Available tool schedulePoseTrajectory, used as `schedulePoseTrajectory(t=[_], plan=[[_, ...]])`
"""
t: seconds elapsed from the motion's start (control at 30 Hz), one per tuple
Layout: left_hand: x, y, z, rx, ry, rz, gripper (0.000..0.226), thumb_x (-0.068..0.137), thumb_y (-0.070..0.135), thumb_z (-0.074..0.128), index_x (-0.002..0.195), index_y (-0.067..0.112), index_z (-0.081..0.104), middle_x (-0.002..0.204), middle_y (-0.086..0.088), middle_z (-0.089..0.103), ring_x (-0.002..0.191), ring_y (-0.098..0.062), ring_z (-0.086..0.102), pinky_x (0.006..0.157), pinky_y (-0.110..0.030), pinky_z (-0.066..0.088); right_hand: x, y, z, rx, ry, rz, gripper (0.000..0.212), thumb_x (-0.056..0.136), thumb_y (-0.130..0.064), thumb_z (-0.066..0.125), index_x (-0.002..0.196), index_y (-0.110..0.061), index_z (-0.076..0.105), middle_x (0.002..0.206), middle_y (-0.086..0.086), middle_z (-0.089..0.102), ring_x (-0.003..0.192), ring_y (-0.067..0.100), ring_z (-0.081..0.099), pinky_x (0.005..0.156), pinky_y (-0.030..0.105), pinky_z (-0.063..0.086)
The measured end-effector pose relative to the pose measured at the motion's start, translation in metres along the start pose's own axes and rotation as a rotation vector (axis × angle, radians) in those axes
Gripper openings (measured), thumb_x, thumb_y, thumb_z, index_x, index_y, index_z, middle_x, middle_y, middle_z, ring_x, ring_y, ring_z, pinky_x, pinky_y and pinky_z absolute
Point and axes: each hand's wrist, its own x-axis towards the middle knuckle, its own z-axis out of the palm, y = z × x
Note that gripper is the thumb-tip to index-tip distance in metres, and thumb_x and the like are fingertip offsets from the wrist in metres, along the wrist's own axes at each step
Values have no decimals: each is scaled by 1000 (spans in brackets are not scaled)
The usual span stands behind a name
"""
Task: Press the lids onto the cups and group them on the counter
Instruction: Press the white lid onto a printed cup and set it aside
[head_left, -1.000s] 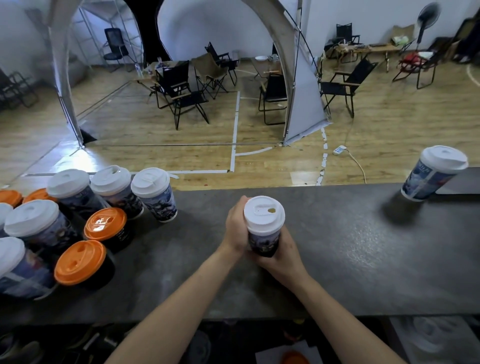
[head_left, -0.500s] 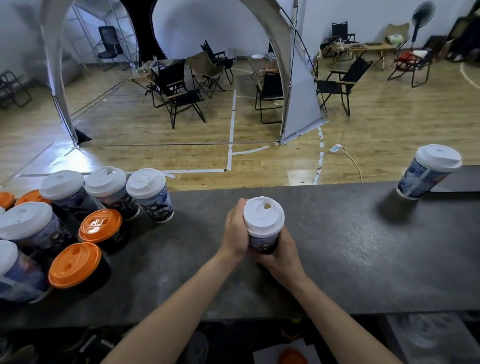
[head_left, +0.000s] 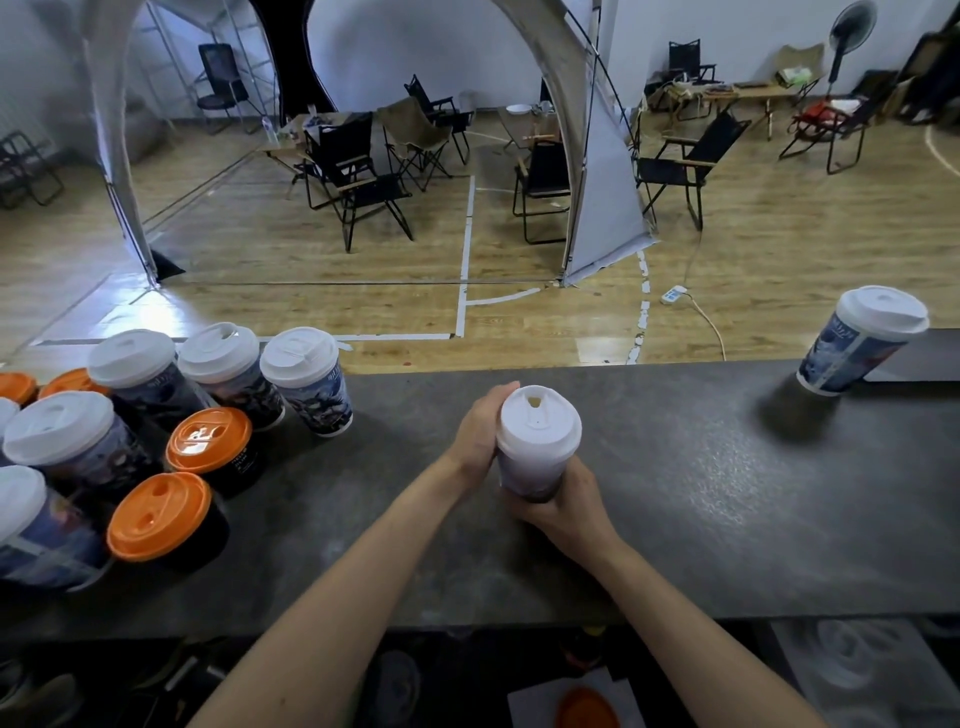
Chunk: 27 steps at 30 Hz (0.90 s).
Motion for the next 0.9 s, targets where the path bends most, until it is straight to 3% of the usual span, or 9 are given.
schedulePoseTrajectory(t=[0.1, 0.23, 0.4, 0.53, 0.6, 0.67, 0.77, 0.83, 0.9], plan=[[4, -3, -3, -48, 41, -40, 33, 104, 26, 48, 77, 17, 65, 71, 5, 67, 74, -9, 60, 73, -25, 44, -2, -3, -1, 16, -18, -8, 66, 68, -10, 94, 123, -23, 59, 117, -21, 65, 106, -14, 62, 86, 16, 53], [-1, -15, 1, -100, 147, 55, 36, 106, 18, 45, 73, 18, 60, 64, 12, 63, 63, 2, 58, 66, -17, 45, 1, -5, 1, 48, -2, -17, 82, 64, -18, 98, 130, -29, 50, 123, -27, 59, 111, -18, 57, 88, 7, 47], [1, -2, -2, -96, -60, -54, 38, 107, 27, 42, 78, 16, 64, 66, 7, 68, 66, -5, 64, 67, -19, 48, 3, 0, -8, 1, -84, 13, 75, 69, -13, 93, 135, -12, 58, 122, -11, 68, 111, -7, 64, 86, 8, 48], [5, -5, 0, -126, 98, -63, 29, 100, 29, 53, 84, 13, 71, 82, -2, 72, 84, -17, 64, 77, -30, 48, 3, -7, -10, 52, -108, 53, 68, 71, -4, 88, 129, -20, 57, 117, -12, 68, 105, -11, 64, 83, 9, 50], [6, 3, 1, -167, 141, -88, 32, 96, 34, 53, 95, 10, 73, 91, -6, 74, 90, -22, 66, 75, -31, 51, 3, -16, -14, 94, -130, 92, 57, 77, -4, 86, 121, -25, 56, 115, -10, 68, 105, 0, 66, 83, 14, 53], [9, 16, -1, -231, 90, -143, 44, 103, 37, 40, 104, 9, 73, 95, -9, 77, 92, -26, 68, 75, -32, 53, 4, -33, -21, 187, -170, 161, 43, 84, -8, 82, 115, -25, 58, 111, -4, 71, 103, 12, 70, 80, 18, 56], [6, 40, -7, -232, -74, -101, 77, 106, 62, 15, 129, 7, 63, 121, -17, 72, 114, -32, 68, 94, -41, 53, 6, -72, -31, 390, -195, 270, 32, 90, -17, 77, 120, -14, 65, 100, -3, 76, 86, 6, 74, 72, 17, 56], [-3, 61, -12, -227, -220, 10, 82, 100, 69, 22, 139, 5, 55, 129, -18, 68, 120, -32, 65, 103, -42, 51, 7, -103, -37, 521, -219, 299, 49, 84, -34, 80, 121, -4, 67, 95, 4, 78, 83, 16, 75, 73, 28, 60], [-15, 86, -15, -211, -344, 156, 76, 97, 60, 50, 142, -2, 50, 128, -24, 64, 115, -37, 63, 103, -45, 51, 4, -138, -44, 634, -295, 269, 47, 84, -39, 77, 115, -5, 68, 92, 12, 75, 83, 24, 72, 69, 35, 59]])
